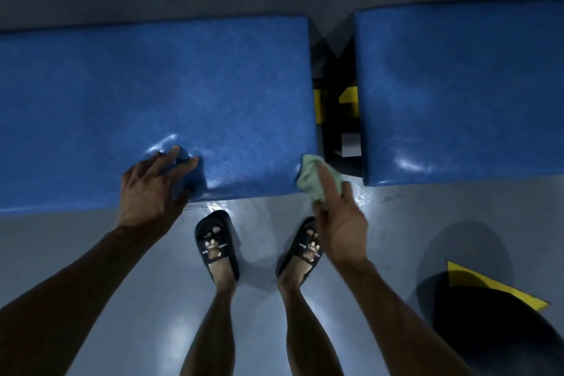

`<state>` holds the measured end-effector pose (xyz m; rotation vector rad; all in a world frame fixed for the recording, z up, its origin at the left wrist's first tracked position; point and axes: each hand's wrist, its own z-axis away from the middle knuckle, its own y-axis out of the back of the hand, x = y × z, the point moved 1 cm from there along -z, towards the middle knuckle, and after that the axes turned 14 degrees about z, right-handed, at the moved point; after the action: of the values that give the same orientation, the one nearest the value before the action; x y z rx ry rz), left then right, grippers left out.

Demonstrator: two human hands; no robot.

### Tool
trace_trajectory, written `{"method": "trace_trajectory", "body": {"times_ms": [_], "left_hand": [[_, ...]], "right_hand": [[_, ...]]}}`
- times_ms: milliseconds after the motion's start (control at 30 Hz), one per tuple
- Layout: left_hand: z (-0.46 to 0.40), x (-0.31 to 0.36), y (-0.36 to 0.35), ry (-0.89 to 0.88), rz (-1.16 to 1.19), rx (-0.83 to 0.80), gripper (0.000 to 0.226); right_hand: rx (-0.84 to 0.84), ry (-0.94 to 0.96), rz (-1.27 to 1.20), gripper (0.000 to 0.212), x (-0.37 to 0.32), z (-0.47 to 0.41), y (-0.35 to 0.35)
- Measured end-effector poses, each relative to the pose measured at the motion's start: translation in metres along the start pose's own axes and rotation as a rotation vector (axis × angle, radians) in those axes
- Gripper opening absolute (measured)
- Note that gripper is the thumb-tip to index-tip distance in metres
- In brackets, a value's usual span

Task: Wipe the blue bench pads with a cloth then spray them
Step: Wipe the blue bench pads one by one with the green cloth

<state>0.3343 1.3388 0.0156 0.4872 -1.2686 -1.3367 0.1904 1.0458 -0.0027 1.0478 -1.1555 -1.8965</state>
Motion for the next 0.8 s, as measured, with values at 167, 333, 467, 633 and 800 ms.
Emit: {"method": "trace_trajectory", "body": {"times_ms": [167,333,467,633,800], "left_hand": [[0.002,0.000,0.002,-0.011,0.003,-0.003,0.065],[0.002,-0.003,0.003,-0.041,-0.008,0.006,0.067],[0.003,-0.006,0.002,-0.042,-0.025,-0.010,0.068],[-0.003,-0.010,0.003,-0.079,-0.067,-0.026,0.066],[0.000,-0.010,0.007,-0.071,-0.053,-0.023,0.059]], "right_hand": [[0.100,-0.262,-0.172,0.061,-0.024,-0.003,-0.012],[0.120,-0.206,-0.213,0.058,-0.074,0.009,-0.021],[-0.009,0.143,-0.052,0.070,-0.105,0.025,-0.030],[0.064,0.460,0.232,0.075,-0.090,0.005,-0.027],[0.113,-0.066,0.072,0.058,-0.012,-0.019,0.007]]}}
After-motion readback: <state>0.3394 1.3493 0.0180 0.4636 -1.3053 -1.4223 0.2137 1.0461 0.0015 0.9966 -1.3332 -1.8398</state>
